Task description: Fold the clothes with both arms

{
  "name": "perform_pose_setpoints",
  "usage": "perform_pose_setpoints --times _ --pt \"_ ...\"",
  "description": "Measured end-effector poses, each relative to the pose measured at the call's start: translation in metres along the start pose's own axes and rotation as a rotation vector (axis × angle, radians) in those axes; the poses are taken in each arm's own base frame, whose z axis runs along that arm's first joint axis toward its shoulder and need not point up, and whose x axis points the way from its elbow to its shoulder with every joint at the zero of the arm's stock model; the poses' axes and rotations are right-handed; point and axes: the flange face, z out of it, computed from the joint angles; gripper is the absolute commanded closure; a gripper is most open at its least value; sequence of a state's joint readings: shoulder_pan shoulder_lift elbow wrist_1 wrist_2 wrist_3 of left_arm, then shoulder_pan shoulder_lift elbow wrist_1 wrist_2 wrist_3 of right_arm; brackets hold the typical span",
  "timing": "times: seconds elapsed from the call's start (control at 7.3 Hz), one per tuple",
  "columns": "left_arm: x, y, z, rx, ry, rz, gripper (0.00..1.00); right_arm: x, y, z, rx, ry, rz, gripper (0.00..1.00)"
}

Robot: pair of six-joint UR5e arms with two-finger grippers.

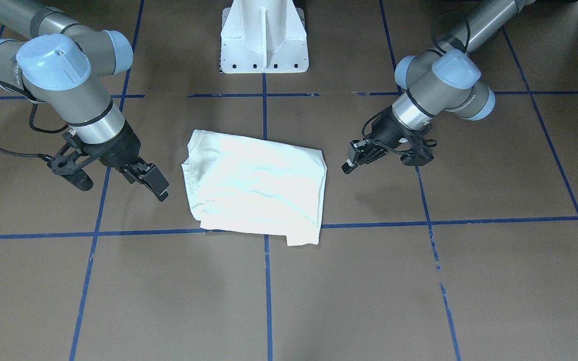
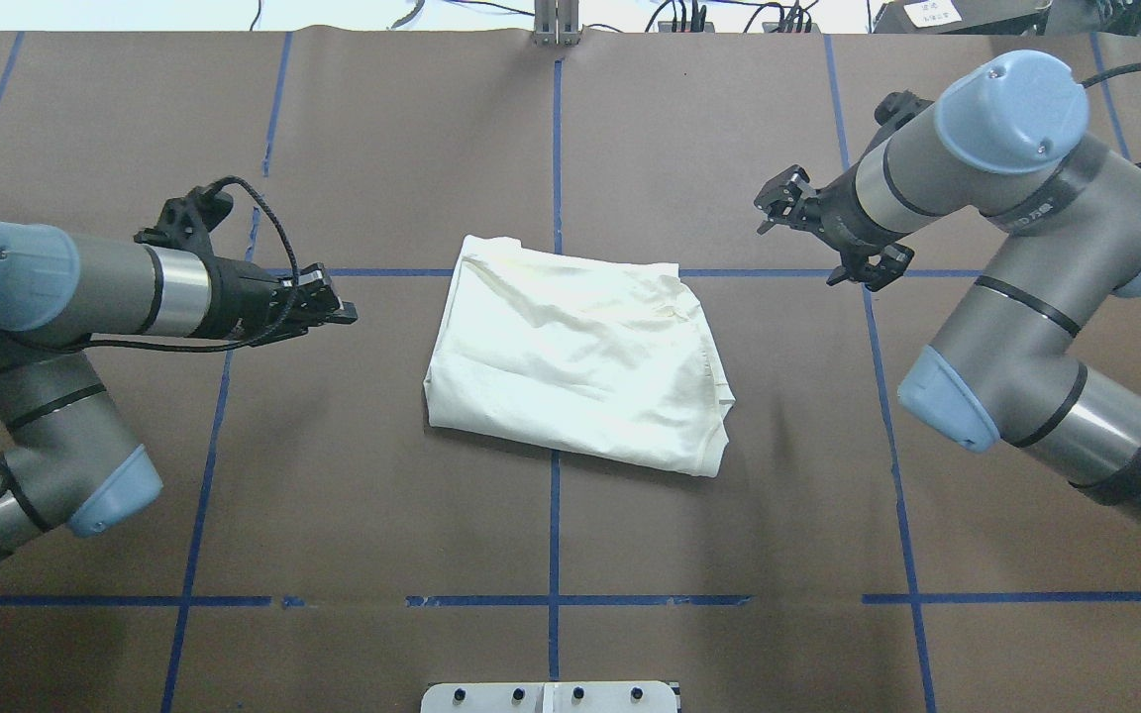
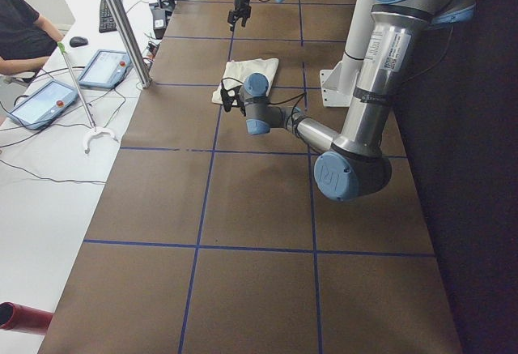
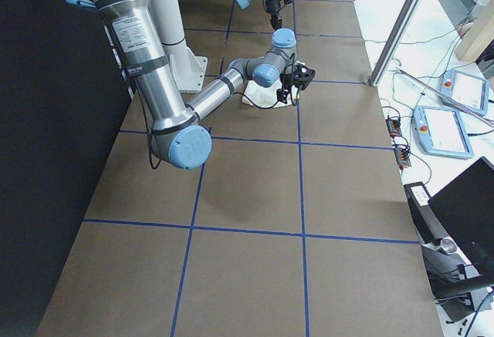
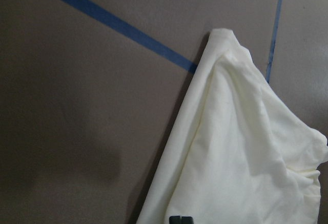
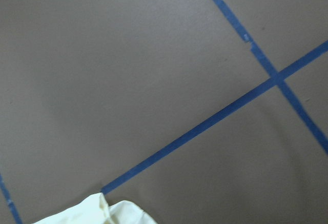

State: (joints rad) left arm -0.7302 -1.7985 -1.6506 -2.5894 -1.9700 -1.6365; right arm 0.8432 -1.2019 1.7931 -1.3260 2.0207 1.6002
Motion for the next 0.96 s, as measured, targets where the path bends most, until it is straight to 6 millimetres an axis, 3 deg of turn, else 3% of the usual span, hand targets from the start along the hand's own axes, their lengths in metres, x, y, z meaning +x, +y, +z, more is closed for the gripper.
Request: perform_pose_setpoints --times 0.27,0.55,0.82,0.96 --pt "-0.078 -0.034 -0.076 0.060 -0.094 0.194 1.00 0.063 -0.055 -0.022 0.004 0.036 -0.120 0.00" --pt "-0.149 -0.093 -0.169 0.125 -0.225 0.392 1.00 0.151 -0.133 -0.064 0.009 0.067 -0.280 0.00" --pt "-0.197 -0.150 -0.257 0.143 -0.399 0.553 1.00 0.236 -0.192 -0.110 -0.010 0.102 -0.433 0.00" --pt "-0.216 -0.173 -0.290 0.101 -0.484 0.569 1.00 0.271 -0.209 -0.127 -0.036 0.129 -0.515 0.00"
